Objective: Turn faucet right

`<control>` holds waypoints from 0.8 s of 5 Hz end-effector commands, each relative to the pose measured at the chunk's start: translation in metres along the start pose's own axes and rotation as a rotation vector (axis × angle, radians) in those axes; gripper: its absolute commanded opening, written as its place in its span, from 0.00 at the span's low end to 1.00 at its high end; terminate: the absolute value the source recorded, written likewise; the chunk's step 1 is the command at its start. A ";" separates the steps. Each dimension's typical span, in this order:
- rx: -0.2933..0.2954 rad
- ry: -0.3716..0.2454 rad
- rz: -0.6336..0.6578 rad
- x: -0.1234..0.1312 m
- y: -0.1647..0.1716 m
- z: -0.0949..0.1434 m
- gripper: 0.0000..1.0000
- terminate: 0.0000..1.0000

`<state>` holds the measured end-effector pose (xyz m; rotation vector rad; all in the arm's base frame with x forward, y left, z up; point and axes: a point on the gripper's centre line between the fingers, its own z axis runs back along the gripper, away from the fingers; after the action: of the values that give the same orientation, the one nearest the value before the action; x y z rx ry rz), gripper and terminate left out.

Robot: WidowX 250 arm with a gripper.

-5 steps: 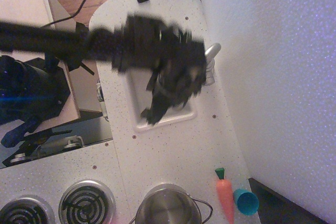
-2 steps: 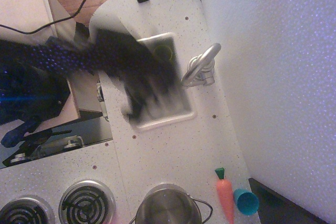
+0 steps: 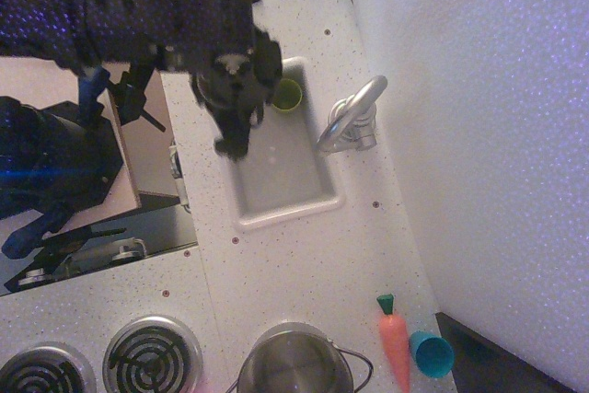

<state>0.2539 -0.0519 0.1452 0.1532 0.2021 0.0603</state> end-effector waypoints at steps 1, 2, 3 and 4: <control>0.148 0.228 -0.283 0.034 -0.030 -0.010 1.00 0.00; 0.127 0.436 -0.351 0.033 -0.034 -0.008 1.00 0.00; 0.110 0.416 -0.367 0.018 -0.041 -0.012 1.00 0.00; 0.102 0.400 -0.397 0.007 -0.045 -0.013 1.00 0.00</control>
<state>0.2506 -0.0923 0.1118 0.2110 0.6697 -0.3255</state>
